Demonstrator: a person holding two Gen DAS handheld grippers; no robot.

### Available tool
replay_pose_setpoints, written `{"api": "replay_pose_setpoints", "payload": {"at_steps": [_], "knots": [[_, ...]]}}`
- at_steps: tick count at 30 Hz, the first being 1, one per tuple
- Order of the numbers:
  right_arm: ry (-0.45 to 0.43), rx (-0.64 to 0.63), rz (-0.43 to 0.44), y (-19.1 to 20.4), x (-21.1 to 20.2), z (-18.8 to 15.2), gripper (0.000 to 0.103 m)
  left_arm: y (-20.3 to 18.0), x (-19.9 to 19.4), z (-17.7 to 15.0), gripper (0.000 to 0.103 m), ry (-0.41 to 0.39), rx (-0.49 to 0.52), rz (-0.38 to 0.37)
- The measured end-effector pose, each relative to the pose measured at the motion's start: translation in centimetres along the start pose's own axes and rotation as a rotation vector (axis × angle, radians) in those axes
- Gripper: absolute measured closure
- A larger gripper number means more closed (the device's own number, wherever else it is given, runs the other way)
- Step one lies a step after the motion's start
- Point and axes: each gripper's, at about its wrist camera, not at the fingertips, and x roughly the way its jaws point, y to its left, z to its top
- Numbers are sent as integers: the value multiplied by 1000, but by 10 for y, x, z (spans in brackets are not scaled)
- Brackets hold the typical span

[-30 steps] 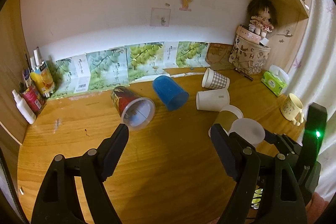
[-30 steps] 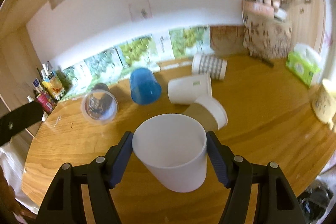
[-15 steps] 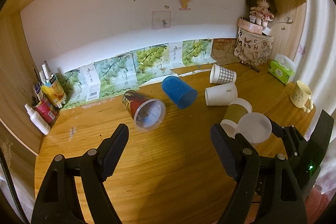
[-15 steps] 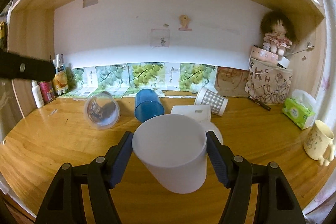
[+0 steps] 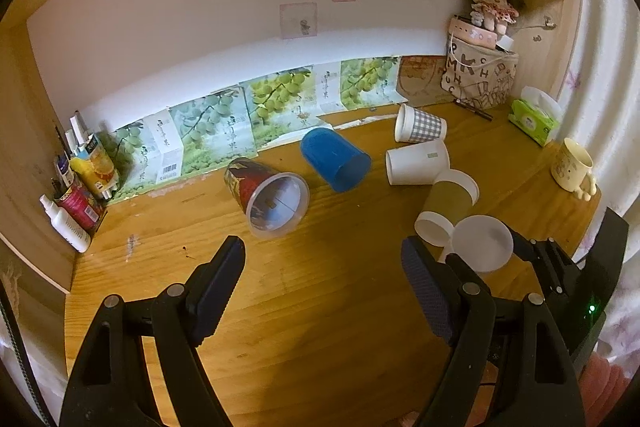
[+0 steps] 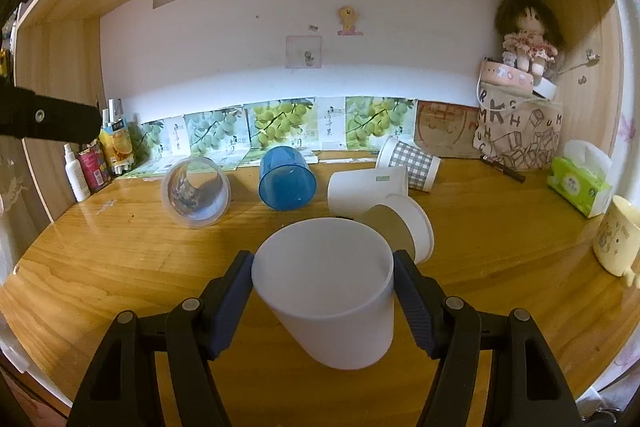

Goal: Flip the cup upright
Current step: 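Turn the white cup rim-up in the right gripper and carry it over the desk, then set the white cup down on its base and open the right gripper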

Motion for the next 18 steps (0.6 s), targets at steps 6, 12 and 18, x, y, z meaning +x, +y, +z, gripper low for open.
{"api": "replay_pose_setpoints", "payload": {"at_steps": [6,12,18], "knots": [[29,43,23,-6,5,-3,33,0,2,-2,20,19,-12,-10],[45,78,48,-13,5,-3,32,1,10,-6,20,59,-44,-21],[88,52,74,-15,3,-4,30,-1,10,-10,20,80,-103,-11]]}}
